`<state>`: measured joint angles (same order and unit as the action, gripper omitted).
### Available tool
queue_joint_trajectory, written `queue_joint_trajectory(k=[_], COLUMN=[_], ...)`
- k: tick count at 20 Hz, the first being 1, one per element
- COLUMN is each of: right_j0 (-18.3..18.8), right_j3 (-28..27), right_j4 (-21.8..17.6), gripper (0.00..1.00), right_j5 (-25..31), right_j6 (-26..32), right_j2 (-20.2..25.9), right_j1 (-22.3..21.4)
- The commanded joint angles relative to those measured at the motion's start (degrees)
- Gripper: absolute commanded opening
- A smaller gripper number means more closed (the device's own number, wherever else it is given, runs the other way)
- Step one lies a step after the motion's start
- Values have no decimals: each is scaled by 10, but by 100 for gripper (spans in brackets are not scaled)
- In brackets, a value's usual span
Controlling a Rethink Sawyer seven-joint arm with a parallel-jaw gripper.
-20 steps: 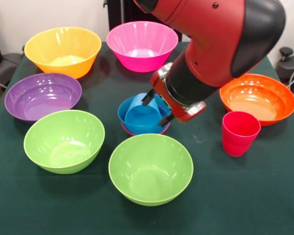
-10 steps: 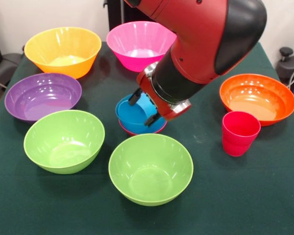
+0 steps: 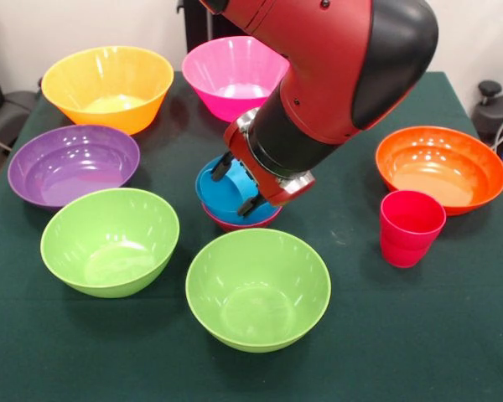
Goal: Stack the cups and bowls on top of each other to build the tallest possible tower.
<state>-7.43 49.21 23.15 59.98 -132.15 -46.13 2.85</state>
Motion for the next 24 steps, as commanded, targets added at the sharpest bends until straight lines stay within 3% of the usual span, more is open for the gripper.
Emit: queue_joint_trajectory(k=[1,11,18,24], right_j0=[-6,-1,-32,-33], right_j3=[40,-10,32,45], right_j4=[-20,-6,-2,4], gripper=[100,100,100,100], right_j5=[-15,52,34,-3], right_j6=[-57,-59,-73,-76], right_j2=[74,61,69,84], right_j1=[10,-12,-47,-52])
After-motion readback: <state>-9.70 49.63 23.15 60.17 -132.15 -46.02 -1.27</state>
